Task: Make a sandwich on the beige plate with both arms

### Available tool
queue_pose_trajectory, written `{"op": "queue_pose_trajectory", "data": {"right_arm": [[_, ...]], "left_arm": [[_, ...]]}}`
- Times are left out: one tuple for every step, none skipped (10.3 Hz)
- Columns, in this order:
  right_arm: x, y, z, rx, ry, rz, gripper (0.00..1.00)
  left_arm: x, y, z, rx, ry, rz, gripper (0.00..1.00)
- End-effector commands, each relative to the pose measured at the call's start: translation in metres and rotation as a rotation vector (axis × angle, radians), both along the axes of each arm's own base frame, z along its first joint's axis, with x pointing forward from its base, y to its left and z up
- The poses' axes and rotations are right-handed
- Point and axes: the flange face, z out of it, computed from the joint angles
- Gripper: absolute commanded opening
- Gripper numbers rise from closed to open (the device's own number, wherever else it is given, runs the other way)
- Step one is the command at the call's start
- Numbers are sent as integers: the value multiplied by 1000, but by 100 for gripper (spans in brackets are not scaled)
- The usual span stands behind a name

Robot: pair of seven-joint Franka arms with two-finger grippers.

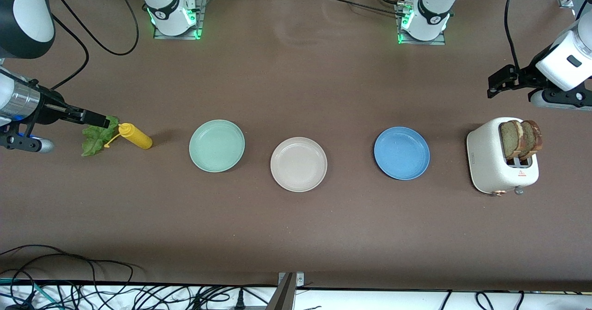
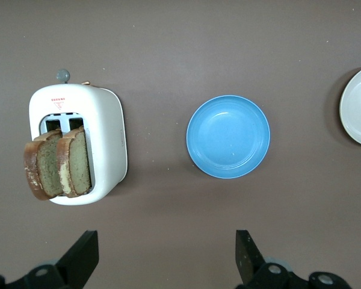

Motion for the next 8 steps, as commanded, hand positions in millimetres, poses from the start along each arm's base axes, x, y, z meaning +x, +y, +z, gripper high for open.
{"op": "queue_pose_trajectory", "data": {"right_arm": [[2, -8, 3, 7, 5, 42, 100], [2, -11, 3, 6, 5, 39, 100], [2, -11, 4, 6, 3, 39, 100], [2, -12, 4, 5, 3, 38, 100], [2, -13, 4, 5, 2, 35, 100], [2, -16, 4, 4, 2, 30, 100], [2, -20, 4, 5, 0, 24, 100], [2, -22, 5, 3, -1, 23, 100]], "left_arm": [[-6, 1, 5, 18, -12, -6, 100], [-6, 1, 5, 18, -12, -6, 100], [-6, 1, 4, 18, -11, -7, 100], [-6, 1, 5, 18, -12, -8, 100], [-6, 1, 5, 18, -12, -7, 100], [-6, 1, 5, 18, -12, -6, 100], [-6, 1, 5, 18, -12, -6, 100], [-6, 1, 5, 18, -12, -6, 100]]}}
